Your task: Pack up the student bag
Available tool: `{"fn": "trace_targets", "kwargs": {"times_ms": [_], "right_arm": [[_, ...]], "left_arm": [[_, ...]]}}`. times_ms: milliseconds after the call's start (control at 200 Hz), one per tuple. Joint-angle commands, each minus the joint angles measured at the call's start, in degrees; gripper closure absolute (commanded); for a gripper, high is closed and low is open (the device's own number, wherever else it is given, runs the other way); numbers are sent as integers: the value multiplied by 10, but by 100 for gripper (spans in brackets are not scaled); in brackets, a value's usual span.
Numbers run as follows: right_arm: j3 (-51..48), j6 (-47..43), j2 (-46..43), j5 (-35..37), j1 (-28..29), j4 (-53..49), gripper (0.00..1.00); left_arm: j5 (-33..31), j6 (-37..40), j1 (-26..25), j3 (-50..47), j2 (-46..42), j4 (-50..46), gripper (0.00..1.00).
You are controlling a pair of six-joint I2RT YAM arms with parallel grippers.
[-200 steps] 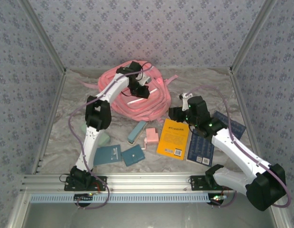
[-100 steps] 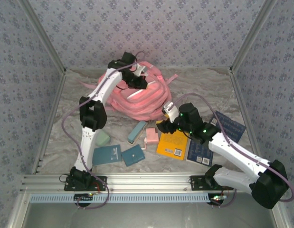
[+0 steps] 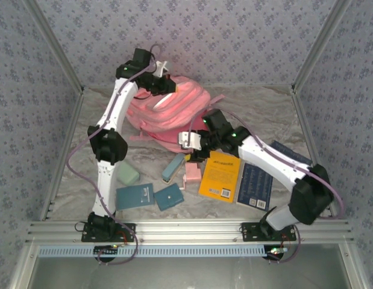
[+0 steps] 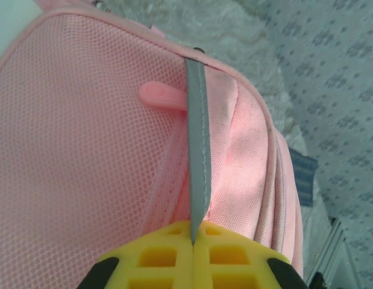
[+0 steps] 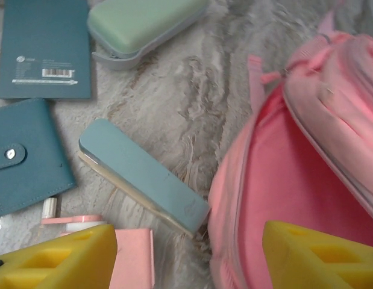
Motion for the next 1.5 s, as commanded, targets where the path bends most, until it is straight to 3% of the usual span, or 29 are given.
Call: {"fn": "trace_targets", "kwargs": {"times_ms": [0,265,600,939,1129,1279,1494], "right_arm": [[66,-112,62,-24,19,-118,34],[95,-157,162,28,74,-123,31],[124,-199,261,168,104,-84,29],[182,-231,322,198,104,-120,35],[189,-230,326,201,103,-107,54],[204,-229,322,199,102,-101,76],[203,-205,274,188,106,-84,90]], "left_arm": [[53,-29,-1,20,-7,18,100],[57,-39,1,-23,-10,28,100],[82,-60,13,-14,5,33,100],[116,-87,32,-9,11,54,100],[118,-87,34,-9,14,53,100],[119,-91,39,-10,13,56,100],[119,-93,43,-14,5,59,100]]}}
